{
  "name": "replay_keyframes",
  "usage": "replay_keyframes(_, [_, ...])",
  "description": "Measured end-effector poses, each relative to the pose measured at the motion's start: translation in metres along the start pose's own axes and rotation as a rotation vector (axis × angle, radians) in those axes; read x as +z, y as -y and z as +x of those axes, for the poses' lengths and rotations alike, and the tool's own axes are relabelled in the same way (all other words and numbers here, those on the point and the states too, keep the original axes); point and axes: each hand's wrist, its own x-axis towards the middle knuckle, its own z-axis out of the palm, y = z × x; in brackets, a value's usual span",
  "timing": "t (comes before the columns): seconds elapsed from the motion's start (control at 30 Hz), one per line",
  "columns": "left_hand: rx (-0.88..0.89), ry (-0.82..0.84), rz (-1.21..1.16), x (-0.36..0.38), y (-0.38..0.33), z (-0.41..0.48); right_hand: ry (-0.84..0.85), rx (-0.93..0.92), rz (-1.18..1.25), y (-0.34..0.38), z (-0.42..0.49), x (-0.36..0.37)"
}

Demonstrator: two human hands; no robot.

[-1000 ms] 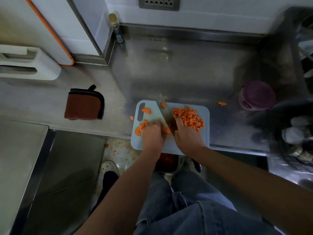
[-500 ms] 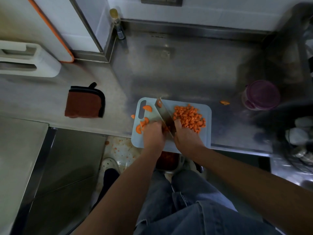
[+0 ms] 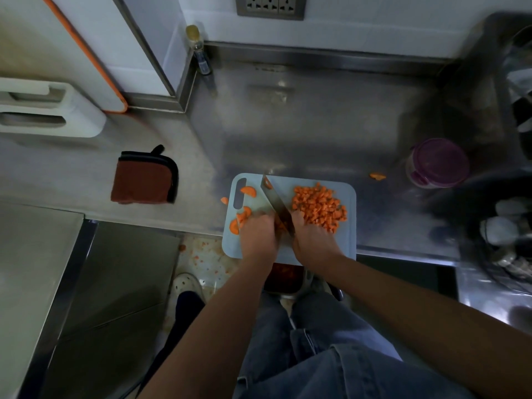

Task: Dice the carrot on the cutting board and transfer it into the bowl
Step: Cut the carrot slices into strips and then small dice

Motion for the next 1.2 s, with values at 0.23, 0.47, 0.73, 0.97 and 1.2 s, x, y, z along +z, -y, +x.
replay_keyframes(0.23, [0.03,-0.014,-0.057,-0.002,-0.001,0.0,-0.022,0.006,0.045,-0.005,-0.001,-0.003])
replay_keyframes(0.47, [-0.016,-0.07,-0.096,-0.001,0.004,-0.008,-0.076,-0.069,0.054,-0.007,-0.001,-0.005])
replay_keyframes(0.73, [-0.061,-0.041,-0.052,-0.001,-0.001,-0.009,-0.003,-0.015,0.047,-0.002,-0.001,0.006])
replay_keyframes(0.97, [-0.056,-0.031,-0.055,-0.003,-0.001,-0.009,-0.031,-0.026,0.081,-0.009,-0.002,0.005])
replay_keyframes(1.2, [-0.07,-0.023,-0.001,-0.015,-0.003,-0.016,-0.194,-0.028,0.241,-0.019,0.001,-0.008])
